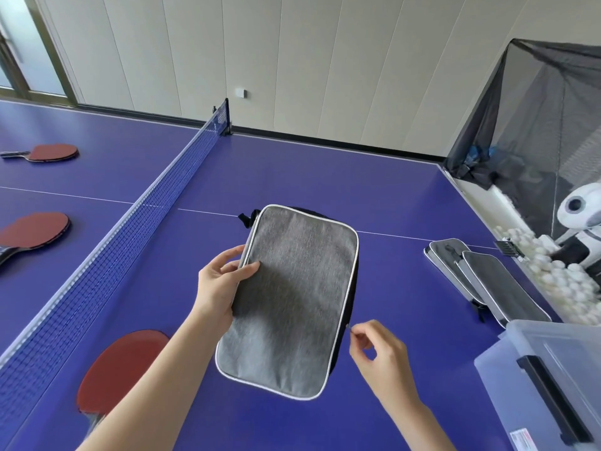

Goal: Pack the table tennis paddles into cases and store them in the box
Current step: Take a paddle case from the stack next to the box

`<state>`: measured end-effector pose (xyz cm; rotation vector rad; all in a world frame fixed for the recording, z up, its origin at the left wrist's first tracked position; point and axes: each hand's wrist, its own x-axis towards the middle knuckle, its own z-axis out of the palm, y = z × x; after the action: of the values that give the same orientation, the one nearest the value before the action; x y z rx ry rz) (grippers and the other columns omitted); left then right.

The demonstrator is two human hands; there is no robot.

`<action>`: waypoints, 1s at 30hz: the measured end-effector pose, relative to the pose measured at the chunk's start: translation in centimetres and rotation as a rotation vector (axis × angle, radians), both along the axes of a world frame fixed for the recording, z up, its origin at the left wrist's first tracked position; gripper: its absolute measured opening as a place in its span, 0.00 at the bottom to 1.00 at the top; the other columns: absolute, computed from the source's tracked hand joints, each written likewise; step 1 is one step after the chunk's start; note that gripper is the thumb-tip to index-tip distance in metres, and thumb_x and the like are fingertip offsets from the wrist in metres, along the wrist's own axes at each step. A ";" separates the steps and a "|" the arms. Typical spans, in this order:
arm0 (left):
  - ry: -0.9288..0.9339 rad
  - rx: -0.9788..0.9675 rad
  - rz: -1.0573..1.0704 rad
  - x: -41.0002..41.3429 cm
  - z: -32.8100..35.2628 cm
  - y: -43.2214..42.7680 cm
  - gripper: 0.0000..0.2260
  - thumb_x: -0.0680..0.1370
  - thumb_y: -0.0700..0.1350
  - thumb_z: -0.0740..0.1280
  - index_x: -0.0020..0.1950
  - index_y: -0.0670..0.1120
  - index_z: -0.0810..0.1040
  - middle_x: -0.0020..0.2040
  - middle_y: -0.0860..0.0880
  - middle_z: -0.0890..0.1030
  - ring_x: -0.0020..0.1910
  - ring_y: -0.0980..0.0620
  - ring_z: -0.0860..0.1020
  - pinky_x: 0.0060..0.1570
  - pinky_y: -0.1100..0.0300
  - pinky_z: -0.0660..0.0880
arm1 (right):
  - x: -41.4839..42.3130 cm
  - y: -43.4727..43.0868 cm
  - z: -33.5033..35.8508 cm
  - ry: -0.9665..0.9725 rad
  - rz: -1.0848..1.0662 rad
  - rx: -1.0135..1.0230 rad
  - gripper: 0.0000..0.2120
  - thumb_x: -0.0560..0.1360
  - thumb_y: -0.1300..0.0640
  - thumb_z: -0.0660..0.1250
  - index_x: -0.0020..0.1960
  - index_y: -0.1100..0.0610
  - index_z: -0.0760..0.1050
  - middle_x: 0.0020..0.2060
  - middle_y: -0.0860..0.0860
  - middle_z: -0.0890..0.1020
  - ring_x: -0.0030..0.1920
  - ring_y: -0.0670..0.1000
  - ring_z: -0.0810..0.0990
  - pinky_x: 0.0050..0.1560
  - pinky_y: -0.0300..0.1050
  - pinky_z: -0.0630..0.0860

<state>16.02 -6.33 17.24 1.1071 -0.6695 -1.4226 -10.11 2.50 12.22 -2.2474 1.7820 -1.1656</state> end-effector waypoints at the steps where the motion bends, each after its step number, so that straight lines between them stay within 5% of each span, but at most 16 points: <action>1: 0.005 0.010 0.024 -0.3 0.0 0.0 0.14 0.71 0.34 0.73 0.54 0.47 0.82 0.45 0.44 0.85 0.41 0.45 0.83 0.45 0.50 0.81 | 0.0 0.4 -0.5 -0.004 -0.005 0.013 0.11 0.65 0.72 0.74 0.38 0.59 0.77 0.32 0.45 0.76 0.33 0.39 0.71 0.33 0.34 0.73; 10: 0.080 0.131 0.275 -2.8 0.0 0.0 0.15 0.71 0.36 0.74 0.55 0.50 0.81 0.47 0.46 0.85 0.45 0.47 0.83 0.49 0.47 0.80 | 0.6 3.6 -3.2 -0.011 -0.095 0.024 0.12 0.62 0.71 0.75 0.36 0.58 0.76 0.29 0.46 0.74 0.32 0.44 0.70 0.30 0.34 0.69; 16: 0.129 0.255 0.459 -4.8 -0.9 0.0 0.14 0.70 0.37 0.75 0.51 0.52 0.80 0.44 0.49 0.83 0.39 0.52 0.82 0.41 0.53 0.80 | 2.5 4.8 -4.2 -0.083 -0.164 0.030 0.11 0.63 0.69 0.77 0.39 0.58 0.78 0.29 0.46 0.75 0.29 0.44 0.71 0.30 0.33 0.70; 30: 0.261 0.351 0.658 -9.2 -1.8 0.6 0.15 0.72 0.37 0.73 0.54 0.52 0.76 0.40 0.55 0.77 0.40 0.55 0.79 0.55 0.48 0.78 | 9.7 5.6 -5.2 -0.182 -0.177 -0.034 0.07 0.65 0.63 0.76 0.40 0.56 0.79 0.28 0.46 0.73 0.28 0.44 0.71 0.27 0.36 0.71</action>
<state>6.85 -5.71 15.42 1.2311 0.1444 -1.0901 -0.38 8.09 7.06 -1.9596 1.9316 -1.3906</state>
